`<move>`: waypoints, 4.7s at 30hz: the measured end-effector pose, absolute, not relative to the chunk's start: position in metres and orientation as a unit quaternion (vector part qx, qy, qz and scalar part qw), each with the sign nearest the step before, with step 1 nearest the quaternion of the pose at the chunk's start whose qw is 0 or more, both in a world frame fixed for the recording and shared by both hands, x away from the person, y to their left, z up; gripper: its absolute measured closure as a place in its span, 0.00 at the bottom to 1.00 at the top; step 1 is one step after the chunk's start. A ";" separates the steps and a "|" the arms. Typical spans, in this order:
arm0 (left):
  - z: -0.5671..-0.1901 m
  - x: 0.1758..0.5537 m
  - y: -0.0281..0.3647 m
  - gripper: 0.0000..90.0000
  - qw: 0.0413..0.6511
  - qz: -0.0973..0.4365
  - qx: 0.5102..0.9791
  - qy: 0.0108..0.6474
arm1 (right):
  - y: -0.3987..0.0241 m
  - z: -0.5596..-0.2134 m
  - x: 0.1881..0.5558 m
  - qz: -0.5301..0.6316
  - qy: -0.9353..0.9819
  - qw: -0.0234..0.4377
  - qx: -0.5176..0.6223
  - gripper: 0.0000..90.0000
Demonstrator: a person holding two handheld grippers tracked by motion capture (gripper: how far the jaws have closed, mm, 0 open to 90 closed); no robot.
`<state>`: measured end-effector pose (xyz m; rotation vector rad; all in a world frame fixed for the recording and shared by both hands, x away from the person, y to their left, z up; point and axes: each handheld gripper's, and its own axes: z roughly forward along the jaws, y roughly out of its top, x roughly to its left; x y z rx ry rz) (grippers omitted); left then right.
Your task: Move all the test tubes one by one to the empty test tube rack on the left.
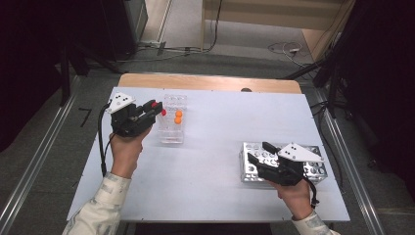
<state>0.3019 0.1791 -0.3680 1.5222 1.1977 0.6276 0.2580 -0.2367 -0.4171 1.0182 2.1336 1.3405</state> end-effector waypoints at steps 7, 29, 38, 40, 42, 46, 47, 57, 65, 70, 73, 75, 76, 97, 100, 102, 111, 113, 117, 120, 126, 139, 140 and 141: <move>-0.372 0.308 0.177 0.78 0.514 0.275 0.638 0.503 | -0.237 -0.417 0.258 0.483 0.767 0.211 0.366 0.36; -0.395 0.314 0.165 0.78 0.482 0.299 0.652 0.503 | -0.237 -0.417 0.258 0.483 0.767 0.212 0.365 0.36; -0.403 0.315 0.163 0.78 0.475 0.301 0.654 0.505 | -0.237 -0.417 0.258 0.483 0.768 0.212 0.365 0.36; -0.406 0.315 0.163 0.78 0.474 0.300 0.655 0.507 | -0.237 -0.417 0.258 0.483 0.767 0.212 0.365 0.36; -0.408 0.315 0.164 0.78 0.474 0.299 0.654 0.508 | -0.237 -0.417 0.258 0.482 0.768 0.211 0.365 0.36; -0.412 0.316 0.164 0.78 0.471 0.297 0.656 0.510 | -0.236 -0.418 0.258 0.481 0.769 0.210 0.365 0.36; -0.413 0.316 0.163 0.78 0.471 0.297 0.656 0.510 | -0.236 -0.418 0.258 0.481 0.769 0.210 0.365 0.36; -0.417 0.315 0.162 0.71 0.477 0.293 0.651 0.513 | -0.236 -0.419 0.258 0.481 0.769 0.210 0.365 0.36; -0.413 0.307 0.161 0.59 0.487 0.295 0.647 0.508 | -0.236 -0.419 0.258 0.480 0.769 0.210 0.366 0.36; -0.416 0.300 0.158 0.36 0.478 0.314 0.632 0.523 | -0.236 -0.419 0.259 0.479 0.770 0.210 0.366 0.36; -0.414 0.297 0.157 0.29 0.477 0.315 0.631 0.524 | -0.236 -0.419 0.259 0.479 0.769 0.210 0.366 0.36; -0.413 0.293 0.156 0.27 0.481 0.314 0.631 0.522 | -0.236 -0.419 0.259 0.480 0.769 0.211 0.367 0.36; -0.412 0.291 0.156 0.26 0.482 0.314 0.629 0.522 | -0.237 -0.419 0.259 0.479 0.768 0.211 0.368 0.36; -0.421 0.259 0.164 0.20 0.475 0.309 0.629 0.533 | -0.243 -0.422 0.263 0.472 0.764 0.219 0.381 0.28; -0.423 0.254 0.164 0.20 0.474 0.311 0.629 0.532 | -0.246 -0.423 0.262 0.470 0.764 0.220 0.383 0.28; -0.424 0.251 0.165 0.20 0.475 0.311 0.628 0.533 | -0.250 -0.424 0.262 0.470 0.762 0.221 0.386 0.28; -0.425 0.239 0.165 0.20 0.474 0.318 0.630 0.527 | -0.263 -0.425 0.262 0.467 0.758 0.226 0.396 0.28; -0.425 0.237 0.165 0.20 0.473 0.321 0.630 0.525 | -0.265 -0.426 0.262 0.466 0.757 0.227 0.398 0.28; -0.427 0.234 0.167 0.20 0.473 0.319 0.631 0.526 | -0.269 -0.426 0.262 0.463 0.756 0.228 0.402 0.28; -0.429 0.232 0.168 0.20 0.471 0.319 0.632 0.527 | -0.271 -0.426 0.262 0.463 0.755 0.229 0.404 0.28; -0.432 0.228 0.168 0.20 0.462 0.327 0.638 0.522 | -0.277 -0.427 0.262 0.463 0.752 0.230 0.409 0.28; -0.435 0.218 0.174 0.20 0.460 0.324 0.638 0.526 | -0.292 -0.427 0.260 0.462 0.743 0.235 0.424 0.28; -0.435 0.217 0.174 0.20 0.460 0.324 0.637 0.527 | -0.293 -0.427 0.259 0.462 0.742 0.236 0.424 0.28; -0.435 0.216 0.175 0.20 0.461 0.324 0.636 0.527 | -0.293 -0.427 0.259 0.462 0.743 0.236 0.424 0.28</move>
